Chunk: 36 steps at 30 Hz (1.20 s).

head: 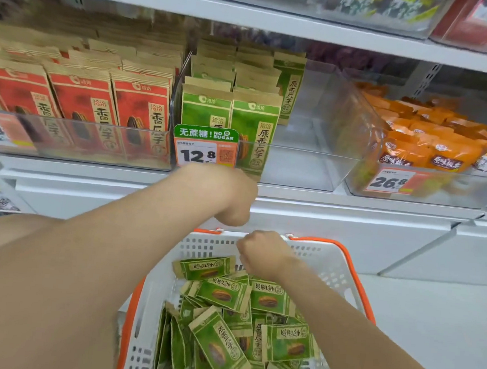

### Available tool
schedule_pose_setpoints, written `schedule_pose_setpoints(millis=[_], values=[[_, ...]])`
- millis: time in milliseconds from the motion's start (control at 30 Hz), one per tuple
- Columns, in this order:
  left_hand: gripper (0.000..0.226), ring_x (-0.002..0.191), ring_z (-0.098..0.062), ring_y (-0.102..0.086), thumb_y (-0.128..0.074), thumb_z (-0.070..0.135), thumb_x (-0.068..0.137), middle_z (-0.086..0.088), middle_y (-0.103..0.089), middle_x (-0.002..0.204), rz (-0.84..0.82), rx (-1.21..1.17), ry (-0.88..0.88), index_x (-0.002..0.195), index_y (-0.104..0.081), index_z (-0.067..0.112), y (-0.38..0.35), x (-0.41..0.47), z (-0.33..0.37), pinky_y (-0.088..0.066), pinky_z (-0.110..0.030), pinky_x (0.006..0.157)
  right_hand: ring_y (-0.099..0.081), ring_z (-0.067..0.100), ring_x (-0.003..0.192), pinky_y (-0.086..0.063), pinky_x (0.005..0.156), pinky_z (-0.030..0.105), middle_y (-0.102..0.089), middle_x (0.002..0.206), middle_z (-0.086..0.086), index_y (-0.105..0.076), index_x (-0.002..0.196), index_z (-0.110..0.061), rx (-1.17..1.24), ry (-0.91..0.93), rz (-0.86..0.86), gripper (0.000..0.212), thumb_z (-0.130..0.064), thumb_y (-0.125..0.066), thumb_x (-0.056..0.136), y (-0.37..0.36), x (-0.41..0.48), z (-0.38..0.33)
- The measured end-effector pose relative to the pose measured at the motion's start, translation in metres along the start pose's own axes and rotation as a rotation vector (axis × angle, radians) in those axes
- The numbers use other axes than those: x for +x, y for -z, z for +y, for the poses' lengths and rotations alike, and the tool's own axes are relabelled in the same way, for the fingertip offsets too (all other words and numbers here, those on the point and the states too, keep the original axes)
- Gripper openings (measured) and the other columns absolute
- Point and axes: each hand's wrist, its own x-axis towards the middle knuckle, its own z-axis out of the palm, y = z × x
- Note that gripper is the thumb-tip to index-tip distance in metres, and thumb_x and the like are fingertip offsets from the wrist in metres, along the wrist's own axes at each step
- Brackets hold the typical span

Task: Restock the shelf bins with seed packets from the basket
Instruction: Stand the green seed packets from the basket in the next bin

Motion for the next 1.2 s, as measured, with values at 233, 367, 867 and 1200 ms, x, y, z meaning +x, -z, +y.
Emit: schedule_pose_setpoints(millis=[233,367,867,1200], values=[[0.037,0.111,-0.033,-0.062,-0.047,0.032,0.105,-0.007,-0.061,0.130,0.010,-0.027,-0.021,0.137,-0.058,0.017,0.003,0.007,-0.005,-0.057,-0.049,0.096,-0.057,0.035,0.125,-0.052,0.103,0.049,-0.056,0.143,0.013,-0.049,0.143,-0.008,0.072,0.061,-0.183,0.055,-0.005,-0.068,0.091,-0.066,0.034,-0.055],[0.038,0.110,-0.033,-0.062,-0.047,0.033,0.106,-0.008,-0.060,0.130,0.004,-0.006,-0.037,0.139,-0.058,0.017,0.006,0.010,-0.005,-0.057,-0.050,0.095,-0.052,0.038,0.125,-0.057,0.088,0.051,-0.050,0.141,0.018,-0.040,0.142,-0.012,-0.042,0.072,-0.152,0.058,-0.009,-0.069,0.092,-0.080,0.040,-0.077],[0.039,0.127,-0.035,-0.059,-0.045,0.013,0.105,-0.011,-0.060,0.142,-0.003,0.050,-0.030,0.140,-0.060,0.015,0.010,-0.005,-0.024,-0.053,-0.046,0.104,-0.056,0.030,0.103,-0.046,0.089,0.043,-0.062,0.116,0.012,-0.054,0.118,-0.011,-0.023,0.001,0.280,0.034,-0.018,-0.065,0.087,-0.051,0.028,-0.052],[0.046,0.095,-0.020,-0.062,-0.053,0.054,0.104,0.000,-0.066,0.107,0.394,-0.433,-0.064,0.132,-0.051,0.018,0.020,-0.028,-0.035,-0.051,-0.038,0.082,-0.037,0.012,0.051,-0.026,0.048,0.039,-0.039,0.060,-0.004,-0.038,0.089,-0.011,0.942,-0.425,1.138,0.002,-0.011,-0.036,0.089,0.069,-0.014,-0.026]])
